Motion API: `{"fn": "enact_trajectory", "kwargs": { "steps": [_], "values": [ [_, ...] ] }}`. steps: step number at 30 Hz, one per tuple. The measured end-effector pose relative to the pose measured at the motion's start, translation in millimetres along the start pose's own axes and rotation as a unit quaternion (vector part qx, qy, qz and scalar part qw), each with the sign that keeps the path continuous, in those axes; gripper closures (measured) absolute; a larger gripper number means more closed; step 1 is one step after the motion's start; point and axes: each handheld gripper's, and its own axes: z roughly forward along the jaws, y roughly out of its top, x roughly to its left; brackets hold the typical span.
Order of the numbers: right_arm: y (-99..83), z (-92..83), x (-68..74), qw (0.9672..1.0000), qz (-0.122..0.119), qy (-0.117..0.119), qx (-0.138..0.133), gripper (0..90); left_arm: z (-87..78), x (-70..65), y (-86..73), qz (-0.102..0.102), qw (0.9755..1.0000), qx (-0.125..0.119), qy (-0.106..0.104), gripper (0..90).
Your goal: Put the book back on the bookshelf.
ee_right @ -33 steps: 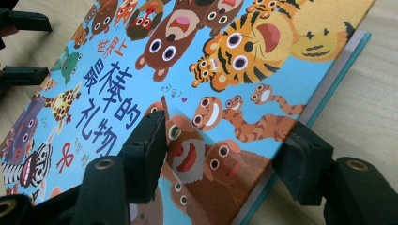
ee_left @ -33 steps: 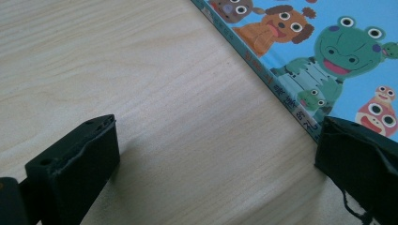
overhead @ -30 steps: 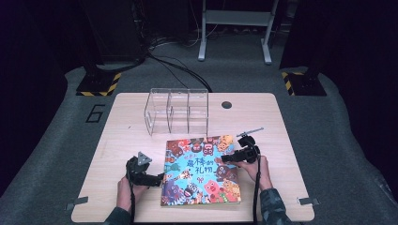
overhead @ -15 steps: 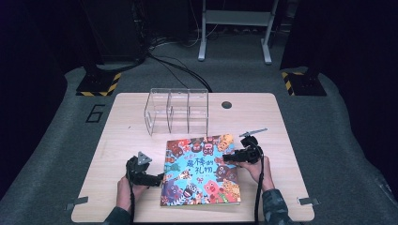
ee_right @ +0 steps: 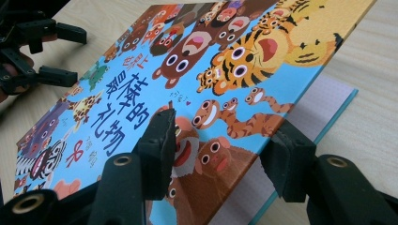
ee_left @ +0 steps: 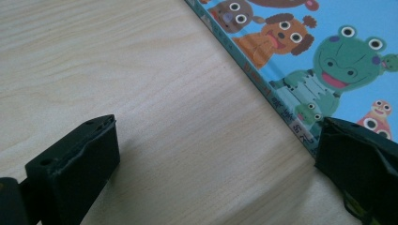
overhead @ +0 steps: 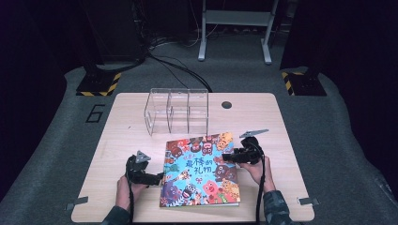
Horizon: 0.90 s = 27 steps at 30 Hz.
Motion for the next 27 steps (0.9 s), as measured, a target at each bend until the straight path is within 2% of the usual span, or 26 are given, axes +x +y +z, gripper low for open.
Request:
{"fn": "enact_trajectory", "kwargs": {
  "steps": [1,2,7,9,10,14,18,21,22,23,27],
  "values": [
    [0.0,-0.8,1.1,1.0000,-0.005,0.002,-0.004,48.2,-2.3,2.4,0.7,0.008,0.9998,0.013,-0.009,0.0],
    [-0.1,-1.7,2.9,0.9999,-0.010,0.001,-0.006,48.2,-1.5,1.0,0.4,-0.007,0.9999,0.005,-0.009,0.0],
    [0.0,-6.6,10.5,0.9993,-0.030,-0.004,-0.020,48.3,-4.0,3.7,1.2,-0.002,0.9996,0.013,-0.023,0.0],
    [0.2,-7.9,12.4,0.9986,-0.044,-0.005,-0.030,48.2,-3.8,3.3,1.1,-0.007,0.9996,0.008,-0.025,0.0],
    [0.4,-8.9,13.2,0.9981,-0.051,-0.008,-0.032,48.2,-2.7,2.1,0.8,-0.017,0.9995,0.000,-0.026,0.0],
    [0.2,-11.5,17.0,0.9972,-0.062,-0.010,-0.041,48.2,-4.3,2.8,1.7,-0.015,0.9994,0.003,-0.032,0.0],
    [-1.1,-11.4,16.3,0.9978,-0.053,-0.010,-0.040,48.2,-4.8,2.0,2.8,-0.020,0.9991,0.000,-0.038,0.0],
    [-2.4,-10.0,13.2,0.9989,-0.034,-0.003,-0.032,48.1,-4.2,1.6,2.7,-0.018,0.9990,0.000,-0.041,0.1],
    [-2.6,-9.5,11.9,0.9990,-0.030,0.001,-0.032,48.0,-3.1,1.1,2.8,-0.016,0.9988,0.007,-0.047,0.0],
    [-2.9,-8.5,10.2,0.9995,-0.017,0.001,-0.026,48.0,-2.6,-0.6,2.8,-0.014,0.9989,0.008,-0.044,0.0],
    [-1.9,-4.5,5.8,0.9998,-0.004,0.007,-0.017,47.7,-0.1,-5.0,4.5,0.008,0.9993,0.014,-0.033,0.0]
  ]
}}
